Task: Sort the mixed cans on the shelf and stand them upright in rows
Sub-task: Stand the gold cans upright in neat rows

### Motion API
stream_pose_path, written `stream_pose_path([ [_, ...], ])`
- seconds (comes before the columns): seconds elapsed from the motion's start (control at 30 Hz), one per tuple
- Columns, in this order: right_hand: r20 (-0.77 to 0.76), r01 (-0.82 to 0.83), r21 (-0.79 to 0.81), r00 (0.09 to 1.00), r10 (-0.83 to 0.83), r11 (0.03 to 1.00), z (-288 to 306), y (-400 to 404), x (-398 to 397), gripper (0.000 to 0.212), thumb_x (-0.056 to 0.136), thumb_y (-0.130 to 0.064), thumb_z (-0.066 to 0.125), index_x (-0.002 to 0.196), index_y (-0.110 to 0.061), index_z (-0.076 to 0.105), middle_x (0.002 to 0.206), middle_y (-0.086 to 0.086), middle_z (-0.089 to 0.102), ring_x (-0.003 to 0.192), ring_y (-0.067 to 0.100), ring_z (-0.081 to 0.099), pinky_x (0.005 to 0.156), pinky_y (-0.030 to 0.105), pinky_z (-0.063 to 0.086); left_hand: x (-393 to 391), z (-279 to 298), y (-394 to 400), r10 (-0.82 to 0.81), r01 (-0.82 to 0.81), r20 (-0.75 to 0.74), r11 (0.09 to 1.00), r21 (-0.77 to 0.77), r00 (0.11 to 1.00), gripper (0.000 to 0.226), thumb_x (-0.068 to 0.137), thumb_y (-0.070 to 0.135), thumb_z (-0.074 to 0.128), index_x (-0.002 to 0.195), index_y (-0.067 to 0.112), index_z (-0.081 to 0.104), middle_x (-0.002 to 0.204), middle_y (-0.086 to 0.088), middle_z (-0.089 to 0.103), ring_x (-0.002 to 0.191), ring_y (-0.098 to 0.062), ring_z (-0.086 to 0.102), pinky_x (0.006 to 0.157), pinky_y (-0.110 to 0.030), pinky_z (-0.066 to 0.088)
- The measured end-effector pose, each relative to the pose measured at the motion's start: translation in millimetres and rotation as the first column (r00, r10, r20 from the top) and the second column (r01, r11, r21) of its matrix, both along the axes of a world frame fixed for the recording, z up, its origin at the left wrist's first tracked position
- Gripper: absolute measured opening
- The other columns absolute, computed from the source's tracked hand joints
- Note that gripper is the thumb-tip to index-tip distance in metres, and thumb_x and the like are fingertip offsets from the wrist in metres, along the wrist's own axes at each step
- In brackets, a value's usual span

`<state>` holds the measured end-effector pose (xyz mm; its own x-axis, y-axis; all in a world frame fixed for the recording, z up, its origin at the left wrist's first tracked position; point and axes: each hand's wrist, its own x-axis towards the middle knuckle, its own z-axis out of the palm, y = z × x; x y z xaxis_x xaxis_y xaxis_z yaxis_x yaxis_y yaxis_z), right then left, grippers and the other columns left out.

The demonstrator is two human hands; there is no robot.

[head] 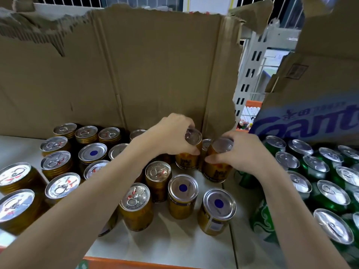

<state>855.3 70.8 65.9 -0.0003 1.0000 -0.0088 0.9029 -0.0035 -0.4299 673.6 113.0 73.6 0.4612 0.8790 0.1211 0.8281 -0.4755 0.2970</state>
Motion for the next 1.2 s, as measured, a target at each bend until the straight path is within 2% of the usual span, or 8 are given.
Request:
stream_pose_path([
  [0.13,0.036,-0.012,-0.015,0.999,0.013,1.000,-19.5,4.1,-7.4,0.070,0.052,-0.064,0.076,0.109,-0.028,0.059,0.102,-0.004,0.063,0.091,0.018,0.058,0.078,0.038,0.052,7.8,-13.3,2.3,0.015,-0.015,-0.149,1.000,-0.004,0.989,0.057,0.061,0.054,0.078,0.102,0.017,0.063,0.092,0.002,0.061,0.088,-0.020,0.057,0.069,-0.029,0.041],
  [0.3,0.077,-0.001,-0.037,0.997,0.004,0.999,-44.0,9.3,-18.3,0.070,0.058,-0.055,0.078,0.118,-0.026,0.056,0.105,-0.001,0.063,0.090,0.019,0.058,0.071,0.031,0.051,10.2,-46.5,8.4,0.091,-0.111,-0.211,0.990,-0.088,0.973,0.059,0.061,0.050,0.081,0.098,0.010,0.060,0.099,-0.007,0.061,0.094,-0.028,0.059,0.071,-0.033,0.046],
  [0.4,0.077,-0.007,-0.044,0.997,0.011,0.999,-55.9,10.8,-21.0,0.056,0.069,-0.041,0.076,0.114,-0.017,0.055,0.104,0.003,0.061,0.084,0.017,0.054,0.063,0.026,0.044,8.7,-57.0,9.7,0.107,-0.131,-0.171,0.982,-0.138,0.979,0.048,0.065,0.044,0.081,0.091,0.011,0.057,0.094,-0.007,0.060,0.090,-0.026,0.059,0.065,-0.031,0.043],
  [0.47,0.075,-0.006,-0.014,0.997,0.007,1.000,-60.9,11.8,-22.1,0.052,0.073,-0.033,0.074,0.116,-0.014,0.053,0.110,0.006,0.056,0.090,0.018,0.054,0.065,0.025,0.040,7.9,-56.3,10.0,0.116,-0.138,-0.145,0.978,-0.153,0.983,0.047,0.065,0.044,0.081,0.089,0.011,0.057,0.090,-0.005,0.057,0.088,-0.024,0.058,0.063,-0.029,0.042],
  [0.67,0.034,-0.003,-0.039,0.999,0.004,0.999,-61.8,9.4,-21.9,0.072,0.074,-0.032,0.074,0.134,-0.012,0.039,0.128,0.009,0.044,0.112,0.023,0.048,0.085,0.029,0.043,7.3,-56.1,7.2,0.129,-0.151,-0.143,0.976,-0.154,0.981,0.056,0.066,0.047,0.079,0.101,0.007,0.061,0.097,-0.008,0.060,0.092,-0.024,0.058,0.065,-0.029,0.043],
  [0.9,0.049,-0.008,-0.053,0.999,0.011,0.999,-59.3,5.5,-16.3,0.065,0.079,-0.021,0.069,0.136,-0.011,0.040,0.128,0.009,0.045,0.112,0.023,0.048,0.087,0.027,0.042,12.9,-55.0,3.1,0.147,-0.166,-0.111,0.968,-0.190,0.983,0.062,0.064,0.048,0.081,0.107,0.007,0.063,0.102,-0.009,0.063,0.092,-0.024,0.059,0.074,-0.033,0.053],
  [1.03,0.028,-0.028,-0.009,0.999,0.028,1.000,-64.0,10.7,-11.7,0.057,0.075,-0.020,0.072,0.126,-0.013,0.049,0.117,0.006,0.052,0.105,0.021,0.051,0.078,0.023,0.039,15.6,-55.1,3.5,0.163,-0.183,-0.120,0.966,-0.181,0.979,0.062,0.065,0.046,0.080,0.110,0.007,0.062,0.106,-0.009,0.061,0.096,-0.026,0.058,0.071,-0.032,0.049],
  [1.2,0.008,-0.044,0.063,0.999,0.044,0.997,-72.9,18.5,-9.9,0.042,0.073,-0.011,0.065,0.114,-0.010,0.056,0.107,0.007,0.056,0.099,0.022,0.054,0.077,0.029,0.046,15.4,-59.4,6.7,0.174,-0.188,-0.097,0.969,-0.160,0.980,0.054,0.065,0.046,0.080,0.099,0.008,0.063,0.098,-0.008,0.061,0.082,-0.021,0.055,0.064,-0.029,0.043],
])
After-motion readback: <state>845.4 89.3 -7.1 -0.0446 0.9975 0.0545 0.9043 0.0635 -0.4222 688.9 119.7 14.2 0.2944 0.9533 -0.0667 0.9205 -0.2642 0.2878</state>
